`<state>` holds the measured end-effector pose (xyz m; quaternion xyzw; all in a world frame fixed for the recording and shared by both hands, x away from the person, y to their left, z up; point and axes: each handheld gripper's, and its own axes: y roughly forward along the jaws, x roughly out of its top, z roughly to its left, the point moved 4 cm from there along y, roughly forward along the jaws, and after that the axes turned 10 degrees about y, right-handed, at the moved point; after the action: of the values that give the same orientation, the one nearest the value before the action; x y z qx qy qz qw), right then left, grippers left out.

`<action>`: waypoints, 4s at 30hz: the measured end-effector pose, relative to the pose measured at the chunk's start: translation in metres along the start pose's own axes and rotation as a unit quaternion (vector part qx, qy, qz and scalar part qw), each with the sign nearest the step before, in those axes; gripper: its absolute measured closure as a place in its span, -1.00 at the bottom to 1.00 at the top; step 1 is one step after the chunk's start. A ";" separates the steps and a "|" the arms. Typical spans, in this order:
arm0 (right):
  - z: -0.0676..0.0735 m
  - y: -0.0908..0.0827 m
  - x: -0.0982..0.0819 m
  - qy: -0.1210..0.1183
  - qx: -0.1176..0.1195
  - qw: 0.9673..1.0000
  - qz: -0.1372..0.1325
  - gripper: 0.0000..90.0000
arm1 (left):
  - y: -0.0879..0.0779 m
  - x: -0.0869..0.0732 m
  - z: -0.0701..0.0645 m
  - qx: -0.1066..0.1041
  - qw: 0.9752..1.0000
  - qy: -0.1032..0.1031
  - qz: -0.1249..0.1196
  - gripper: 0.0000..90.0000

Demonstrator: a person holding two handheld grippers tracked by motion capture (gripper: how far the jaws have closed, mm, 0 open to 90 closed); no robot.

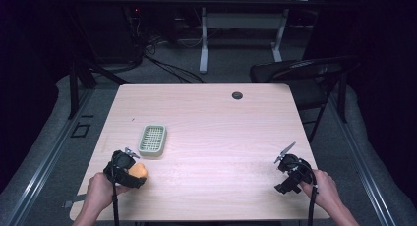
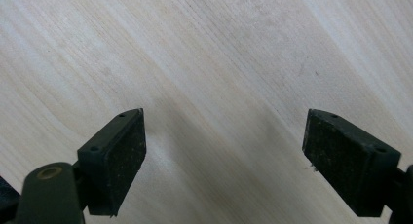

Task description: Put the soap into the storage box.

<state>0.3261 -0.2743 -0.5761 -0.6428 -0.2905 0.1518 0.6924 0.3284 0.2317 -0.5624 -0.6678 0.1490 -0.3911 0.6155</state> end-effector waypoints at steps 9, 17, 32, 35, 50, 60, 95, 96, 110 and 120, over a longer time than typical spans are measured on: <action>0.000 0.001 0.000 0.005 0.004 1.000 -0.004 -0.65 | -0.005 0.005 0.003 0.001 1.000 -0.001 -0.006 -0.40; 0.000 0.000 0.000 0.003 0.003 1.000 0.000 -0.65 | -0.009 0.013 0.005 0.002 1.000 0.001 -0.012 -0.40; 0.000 -0.001 0.000 0.001 -0.001 1.000 -0.001 -0.65 | -0.017 0.025 0.014 0.003 1.000 -0.002 -0.023 -0.40; 0.000 -0.001 0.000 0.001 -0.001 1.000 -0.002 -0.65 | -0.019 0.028 0.016 0.005 1.000 -0.002 -0.027 -0.40; 0.000 -0.002 0.000 0.002 -0.003 1.000 -0.005 -0.65 | -0.023 0.041 0.026 0.008 0.999 -0.005 -0.037 -0.40; -0.001 -0.002 0.000 0.002 -0.004 1.000 -0.004 -0.65 | -0.022 0.052 0.032 0.007 0.999 -0.005 -0.041 -0.40; 0.000 0.000 0.000 0.006 0.005 1.000 -0.010 -0.65 | -0.014 0.078 0.056 0.004 0.999 -0.015 -0.048 -0.40; 0.000 0.000 0.000 0.006 0.005 1.000 -0.010 -0.65 | -0.013 0.079 0.056 0.004 0.999 -0.016 -0.048 -0.40; 0.000 -0.002 0.000 0.001 0.000 1.000 -0.006 -0.65 | -0.009 0.086 0.064 0.004 0.998 -0.022 -0.051 -0.40; 0.000 -0.002 0.000 0.002 0.002 1.000 -0.008 -0.65 | -0.005 0.090 0.067 0.004 0.998 -0.022 -0.050 -0.40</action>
<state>0.3260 -0.2749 -0.5738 -0.6394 -0.2936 0.1453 0.6957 0.4327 0.2187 -0.5230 -0.6804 0.1001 -0.4072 0.6010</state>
